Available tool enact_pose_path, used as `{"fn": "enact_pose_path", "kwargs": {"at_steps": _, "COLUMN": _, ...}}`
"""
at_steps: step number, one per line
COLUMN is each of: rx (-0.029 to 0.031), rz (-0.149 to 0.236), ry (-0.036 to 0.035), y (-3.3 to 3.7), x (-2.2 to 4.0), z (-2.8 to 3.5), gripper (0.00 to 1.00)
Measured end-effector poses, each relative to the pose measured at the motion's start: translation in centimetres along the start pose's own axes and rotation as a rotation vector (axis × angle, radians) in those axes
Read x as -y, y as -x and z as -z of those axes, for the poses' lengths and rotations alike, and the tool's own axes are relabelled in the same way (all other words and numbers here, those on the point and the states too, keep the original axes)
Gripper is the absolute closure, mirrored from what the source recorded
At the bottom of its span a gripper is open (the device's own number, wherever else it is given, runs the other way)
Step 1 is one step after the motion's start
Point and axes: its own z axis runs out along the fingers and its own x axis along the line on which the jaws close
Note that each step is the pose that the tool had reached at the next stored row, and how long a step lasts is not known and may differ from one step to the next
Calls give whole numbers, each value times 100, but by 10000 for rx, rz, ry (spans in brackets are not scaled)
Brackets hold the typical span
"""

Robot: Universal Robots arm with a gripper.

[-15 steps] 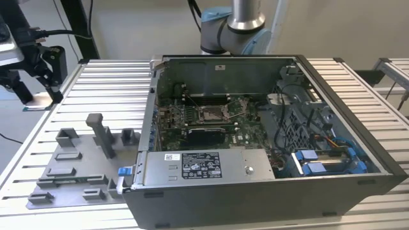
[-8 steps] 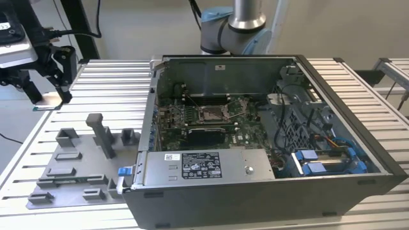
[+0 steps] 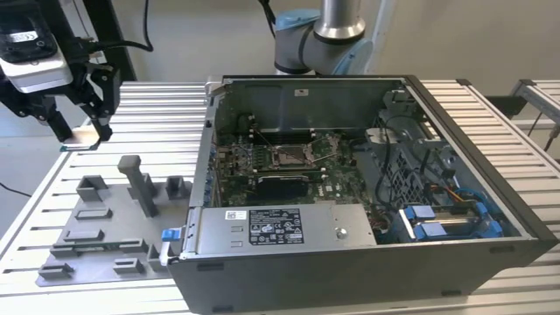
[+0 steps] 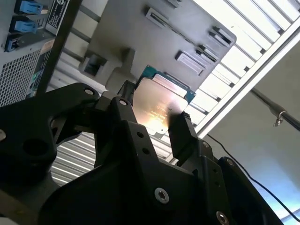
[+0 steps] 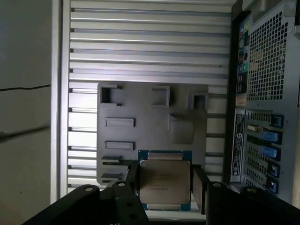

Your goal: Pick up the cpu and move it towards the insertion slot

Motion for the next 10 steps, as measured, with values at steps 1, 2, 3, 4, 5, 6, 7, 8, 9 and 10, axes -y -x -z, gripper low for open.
{"fn": "enact_pose_path", "kwargs": {"at_steps": 1, "rx": 0, "rz": 0, "ry": 0, "y": 18, "x": 0, "z": 0, "gripper": 100}}
{"fn": "enact_pose_path", "kwargs": {"at_steps": 2, "rx": 0, "rz": -1, "ry": 0, "y": 35, "x": 1, "z": 0, "gripper": 100}}
{"fn": "enact_pose_path", "kwargs": {"at_steps": 3, "rx": 0, "rz": 0, "ry": 0, "y": 53, "x": 1, "z": 0, "gripper": 100}}
{"fn": "enact_pose_path", "kwargs": {"at_steps": 4, "rx": 0, "rz": 0, "ry": 0, "y": 71, "x": 1, "z": 1, "gripper": 100}}
{"fn": "enact_pose_path", "kwargs": {"at_steps": 5, "rx": 1, "rz": 0, "ry": 0, "y": 89, "x": 2, "z": 0, "gripper": 100}}
{"fn": "enact_pose_path", "kwargs": {"at_steps": 6, "rx": 0, "rz": 0, "ry": 0, "y": 109, "x": 2, "z": 1, "gripper": 100}}
{"fn": "enact_pose_path", "kwargs": {"at_steps": 7, "rx": 0, "rz": 0, "ry": 0, "y": 129, "x": 3, "z": 1, "gripper": 100}}
{"fn": "enact_pose_path", "kwargs": {"at_steps": 8, "rx": 0, "rz": -1, "ry": 0, "y": 149, "x": 3, "z": 1, "gripper": 100}}
{"fn": "enact_pose_path", "kwargs": {"at_steps": 9, "rx": 1, "rz": -1, "ry": 0, "y": 169, "x": 3, "z": 1, "gripper": 100}}
{"fn": "enact_pose_path", "kwargs": {"at_steps": 10, "rx": 0, "rz": 0, "ry": 0, "y": 187, "x": 4, "z": 1, "gripper": 100}}
